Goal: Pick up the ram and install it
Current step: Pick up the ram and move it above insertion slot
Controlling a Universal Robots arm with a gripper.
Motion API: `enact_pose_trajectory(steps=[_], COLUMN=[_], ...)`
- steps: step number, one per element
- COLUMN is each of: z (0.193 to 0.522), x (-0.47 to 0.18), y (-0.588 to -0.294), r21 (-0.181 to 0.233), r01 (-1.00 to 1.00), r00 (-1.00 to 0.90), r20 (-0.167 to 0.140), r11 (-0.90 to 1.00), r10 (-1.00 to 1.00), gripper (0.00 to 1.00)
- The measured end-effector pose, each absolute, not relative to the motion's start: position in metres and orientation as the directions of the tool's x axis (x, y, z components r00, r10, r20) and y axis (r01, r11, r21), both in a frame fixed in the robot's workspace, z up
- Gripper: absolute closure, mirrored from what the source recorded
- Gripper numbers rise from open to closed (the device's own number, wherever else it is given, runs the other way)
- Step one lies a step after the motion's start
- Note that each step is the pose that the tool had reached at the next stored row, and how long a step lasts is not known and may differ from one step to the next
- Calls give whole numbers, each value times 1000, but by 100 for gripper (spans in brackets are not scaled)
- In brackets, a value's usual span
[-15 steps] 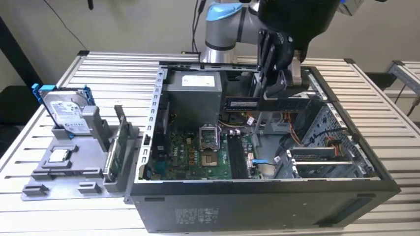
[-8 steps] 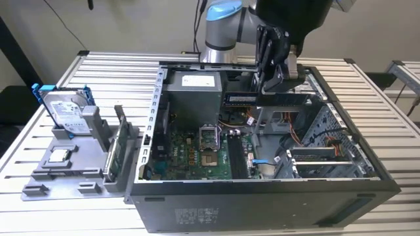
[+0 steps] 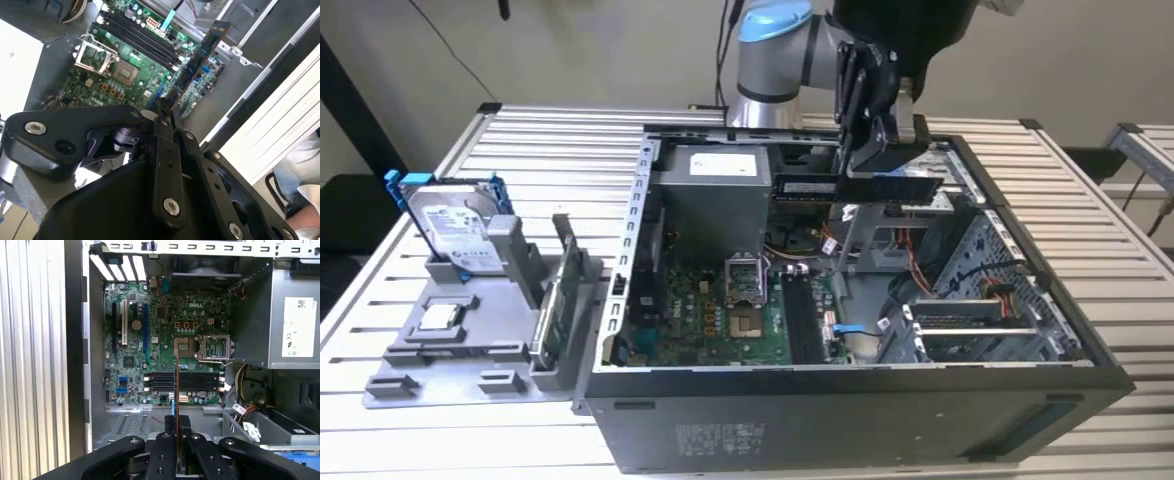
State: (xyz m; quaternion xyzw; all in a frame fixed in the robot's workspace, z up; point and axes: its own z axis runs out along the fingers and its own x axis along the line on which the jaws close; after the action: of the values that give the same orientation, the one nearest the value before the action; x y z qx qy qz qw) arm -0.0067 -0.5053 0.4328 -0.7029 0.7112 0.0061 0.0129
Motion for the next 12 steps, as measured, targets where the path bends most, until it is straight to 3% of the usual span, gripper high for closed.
enact_pose_trajectory(steps=[12], z=[432], x=[-8], y=[-479], r21=[-9], r01=[-1000], r00=[-12], r20=[-27], r11=[12], r10=[-1000], gripper=[86])
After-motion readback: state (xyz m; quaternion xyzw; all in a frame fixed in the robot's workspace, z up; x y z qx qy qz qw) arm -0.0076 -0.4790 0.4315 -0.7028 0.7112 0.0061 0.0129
